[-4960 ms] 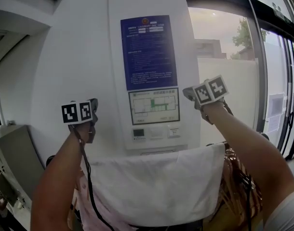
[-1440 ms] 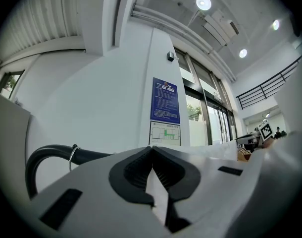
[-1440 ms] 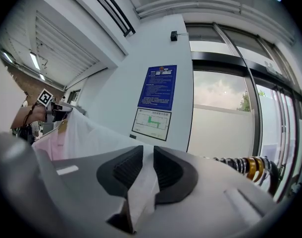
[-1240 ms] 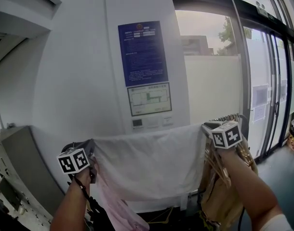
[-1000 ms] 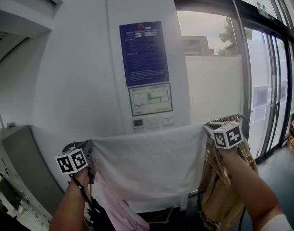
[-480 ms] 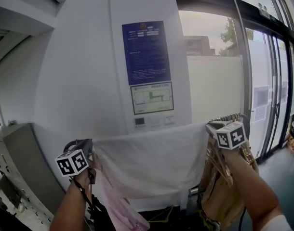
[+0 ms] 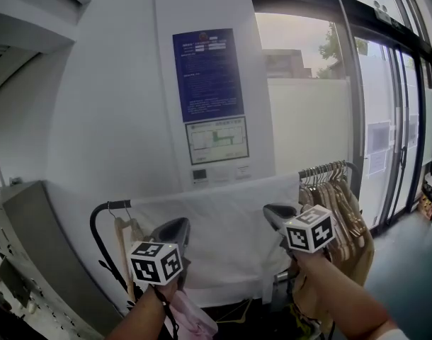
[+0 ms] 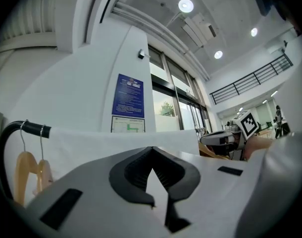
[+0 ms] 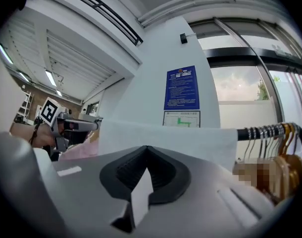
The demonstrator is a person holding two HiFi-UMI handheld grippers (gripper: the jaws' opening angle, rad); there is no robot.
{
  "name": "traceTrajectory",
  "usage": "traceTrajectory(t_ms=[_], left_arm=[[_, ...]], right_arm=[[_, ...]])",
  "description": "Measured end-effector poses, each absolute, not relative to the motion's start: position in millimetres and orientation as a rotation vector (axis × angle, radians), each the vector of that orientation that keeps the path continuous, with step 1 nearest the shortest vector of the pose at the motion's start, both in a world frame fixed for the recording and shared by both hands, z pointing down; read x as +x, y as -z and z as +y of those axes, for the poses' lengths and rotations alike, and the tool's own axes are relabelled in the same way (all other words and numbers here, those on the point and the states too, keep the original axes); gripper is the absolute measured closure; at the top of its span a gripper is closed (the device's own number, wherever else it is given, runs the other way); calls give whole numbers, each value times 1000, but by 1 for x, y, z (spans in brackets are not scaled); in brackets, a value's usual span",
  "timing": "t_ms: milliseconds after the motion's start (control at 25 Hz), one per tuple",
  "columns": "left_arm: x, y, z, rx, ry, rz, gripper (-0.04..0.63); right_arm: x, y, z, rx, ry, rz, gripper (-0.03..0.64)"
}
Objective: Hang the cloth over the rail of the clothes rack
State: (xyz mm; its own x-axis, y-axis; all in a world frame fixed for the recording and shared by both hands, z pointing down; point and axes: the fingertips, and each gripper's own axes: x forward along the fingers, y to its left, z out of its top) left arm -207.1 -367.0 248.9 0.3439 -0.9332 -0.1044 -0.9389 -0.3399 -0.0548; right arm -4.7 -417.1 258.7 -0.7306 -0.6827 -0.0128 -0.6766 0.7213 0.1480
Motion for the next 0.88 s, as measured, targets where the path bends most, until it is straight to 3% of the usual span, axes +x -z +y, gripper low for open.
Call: traceTrajectory(t_ms=[240, 880], left_arm=[[-159, -267, -369, -2528, -52, 1683, 589], [-153, -273, -374, -2545, -42, 1675, 589]], right_arm=[[-48, -275, -396, 1051, 167, -2950, 615], [-54, -274, -393, 1033, 166, -2967, 615]])
